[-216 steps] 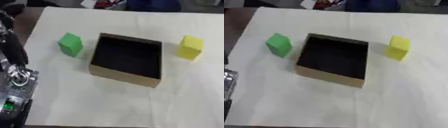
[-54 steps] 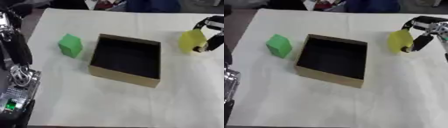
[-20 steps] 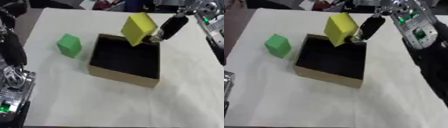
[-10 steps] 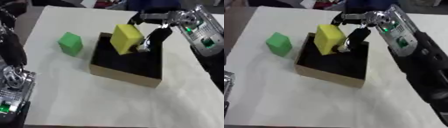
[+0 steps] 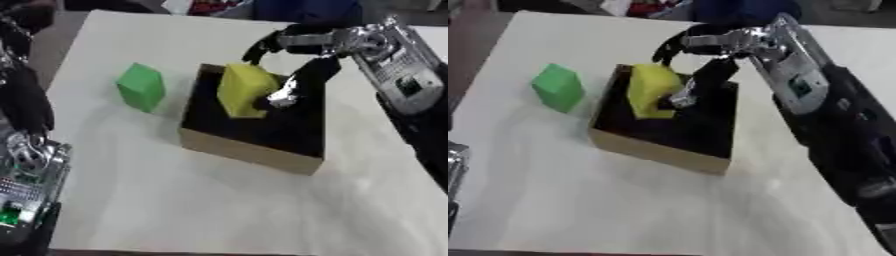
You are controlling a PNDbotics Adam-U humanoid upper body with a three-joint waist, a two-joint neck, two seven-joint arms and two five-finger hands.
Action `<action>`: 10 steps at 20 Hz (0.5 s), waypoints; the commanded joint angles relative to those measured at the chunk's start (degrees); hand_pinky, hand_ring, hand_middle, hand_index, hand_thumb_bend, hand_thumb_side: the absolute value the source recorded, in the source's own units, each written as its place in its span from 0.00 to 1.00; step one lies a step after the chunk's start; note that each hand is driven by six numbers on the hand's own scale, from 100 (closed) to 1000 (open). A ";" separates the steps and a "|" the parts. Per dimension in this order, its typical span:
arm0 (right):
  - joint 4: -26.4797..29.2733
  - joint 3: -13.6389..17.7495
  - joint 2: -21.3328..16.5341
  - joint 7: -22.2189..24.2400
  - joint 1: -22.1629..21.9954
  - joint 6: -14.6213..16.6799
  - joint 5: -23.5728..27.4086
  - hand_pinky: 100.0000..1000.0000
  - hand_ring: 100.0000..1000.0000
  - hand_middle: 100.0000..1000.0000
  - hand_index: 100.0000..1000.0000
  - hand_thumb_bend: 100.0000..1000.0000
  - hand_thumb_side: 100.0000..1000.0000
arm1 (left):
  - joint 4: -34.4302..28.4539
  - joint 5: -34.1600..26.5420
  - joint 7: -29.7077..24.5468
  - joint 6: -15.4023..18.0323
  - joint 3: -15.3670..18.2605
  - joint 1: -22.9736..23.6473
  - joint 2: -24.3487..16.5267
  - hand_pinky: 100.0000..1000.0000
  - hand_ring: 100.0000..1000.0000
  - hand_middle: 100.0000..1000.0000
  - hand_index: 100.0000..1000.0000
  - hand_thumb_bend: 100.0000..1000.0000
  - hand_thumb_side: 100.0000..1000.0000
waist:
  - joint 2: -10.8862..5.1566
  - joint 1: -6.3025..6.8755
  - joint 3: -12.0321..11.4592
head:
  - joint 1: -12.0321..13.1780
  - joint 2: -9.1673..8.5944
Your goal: Pick up objects on the table and place them in the box.
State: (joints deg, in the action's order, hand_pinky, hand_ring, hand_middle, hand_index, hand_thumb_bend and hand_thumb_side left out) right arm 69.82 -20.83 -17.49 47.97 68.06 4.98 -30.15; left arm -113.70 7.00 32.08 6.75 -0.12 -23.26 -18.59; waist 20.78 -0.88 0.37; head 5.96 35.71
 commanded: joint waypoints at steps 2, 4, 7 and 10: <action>0.03 1.06 -1.25 -0.18 1.24 0.92 -1.11 1.00 1.00 0.83 0.92 0.68 0.45 | -0.89 0.00 -0.18 -0.05 0.15 -0.59 -0.37 0.68 0.61 0.61 0.72 0.06 0.98 | -1.23 0.24 0.14 | 0.15 0.01; 0.04 1.35 -1.37 -0.21 1.17 1.16 -0.99 1.00 1.00 0.83 0.91 0.66 0.45 | -0.89 0.00 -0.19 -0.07 0.15 -0.56 -0.37 0.68 0.61 0.61 0.72 0.06 0.98 | -1.25 0.32 0.22 | 0.19 0.08; 0.72 2.28 -1.75 -0.61 1.03 0.91 0.03 1.00 0.99 0.82 0.92 0.59 0.46 | -0.89 0.00 -0.17 -0.09 0.19 -0.51 -0.40 0.68 0.61 0.61 0.72 0.06 0.98 | -1.30 0.43 0.35 | 0.25 0.09; 3.05 3.89 -2.68 -1.57 0.58 0.23 2.09 1.00 0.99 0.81 0.92 0.51 0.46 | -0.89 0.03 -0.09 -0.18 0.26 -0.52 -0.61 0.68 0.61 0.61 0.72 0.06 0.98 | -1.32 0.60 0.51 | 0.40 0.08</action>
State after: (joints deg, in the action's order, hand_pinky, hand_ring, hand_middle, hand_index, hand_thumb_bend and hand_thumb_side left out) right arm 71.01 -18.18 -18.56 46.92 67.71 5.34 -29.04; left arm -113.70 7.00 32.05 6.69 -0.12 -23.25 -18.59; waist 20.78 -0.46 0.82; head 6.15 35.71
